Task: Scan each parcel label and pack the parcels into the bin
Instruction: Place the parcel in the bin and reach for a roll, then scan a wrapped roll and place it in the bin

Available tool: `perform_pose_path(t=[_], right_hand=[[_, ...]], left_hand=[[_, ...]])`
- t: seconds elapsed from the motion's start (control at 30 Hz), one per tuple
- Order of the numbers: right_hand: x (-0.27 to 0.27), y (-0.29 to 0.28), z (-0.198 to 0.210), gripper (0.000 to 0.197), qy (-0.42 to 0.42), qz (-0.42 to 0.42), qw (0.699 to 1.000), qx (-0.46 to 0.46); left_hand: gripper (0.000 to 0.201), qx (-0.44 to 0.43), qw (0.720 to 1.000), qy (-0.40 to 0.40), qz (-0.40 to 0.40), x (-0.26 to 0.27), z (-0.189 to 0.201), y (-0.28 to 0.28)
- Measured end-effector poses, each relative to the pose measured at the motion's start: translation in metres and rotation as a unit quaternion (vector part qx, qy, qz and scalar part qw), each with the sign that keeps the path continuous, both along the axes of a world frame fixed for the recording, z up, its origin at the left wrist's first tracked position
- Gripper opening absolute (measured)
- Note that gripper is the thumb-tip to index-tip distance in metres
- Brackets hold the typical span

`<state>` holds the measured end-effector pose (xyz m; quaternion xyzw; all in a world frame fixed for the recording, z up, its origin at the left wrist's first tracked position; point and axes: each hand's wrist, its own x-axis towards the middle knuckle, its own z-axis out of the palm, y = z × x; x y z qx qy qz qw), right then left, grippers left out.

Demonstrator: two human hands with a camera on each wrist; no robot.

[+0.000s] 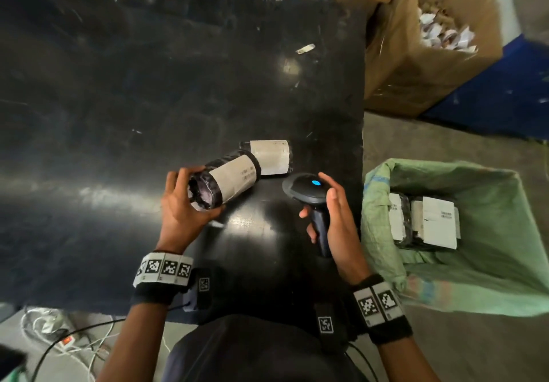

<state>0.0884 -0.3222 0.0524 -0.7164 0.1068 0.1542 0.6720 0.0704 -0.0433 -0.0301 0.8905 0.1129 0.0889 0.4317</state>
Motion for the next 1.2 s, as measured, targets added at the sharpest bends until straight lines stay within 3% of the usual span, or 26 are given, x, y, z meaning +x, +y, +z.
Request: perform_pose_path(t=[0.33,0.57,0.7,0.87,0.97,1.2], right_hand=[[-0.013,-0.003,0.038,0.040,-0.028,0.040,0.999,0.024],[-0.019,-0.008,0.040,0.041,-0.020,0.048,0.998,0.042],[-0.019,-0.012,0.034,0.043,0.003,0.062,0.998,0.002],[-0.010,-0.023,-0.021,0.032,0.156,0.101,0.975,-0.118],[-0.010,-0.036,-0.068,0.036,0.257,0.116,0.951,-0.123],[-0.010,-0.057,-0.161,0.046,0.216,0.032,0.969,-0.115]], left_hand=[[0.087,-0.053,0.998,-0.019,0.011,-0.004,0.007,-0.022],[0.089,-0.063,0.998,-0.016,0.007,-0.011,0.003,-0.030],[0.089,-0.062,0.998,-0.009,0.009,-0.015,0.000,-0.031],[0.088,-0.056,0.998,0.001,0.018,-0.022,0.002,-0.031],[0.088,-0.048,0.999,0.006,0.016,-0.028,0.004,-0.030],[0.088,-0.037,0.999,0.023,0.008,-0.040,0.006,-0.031]])
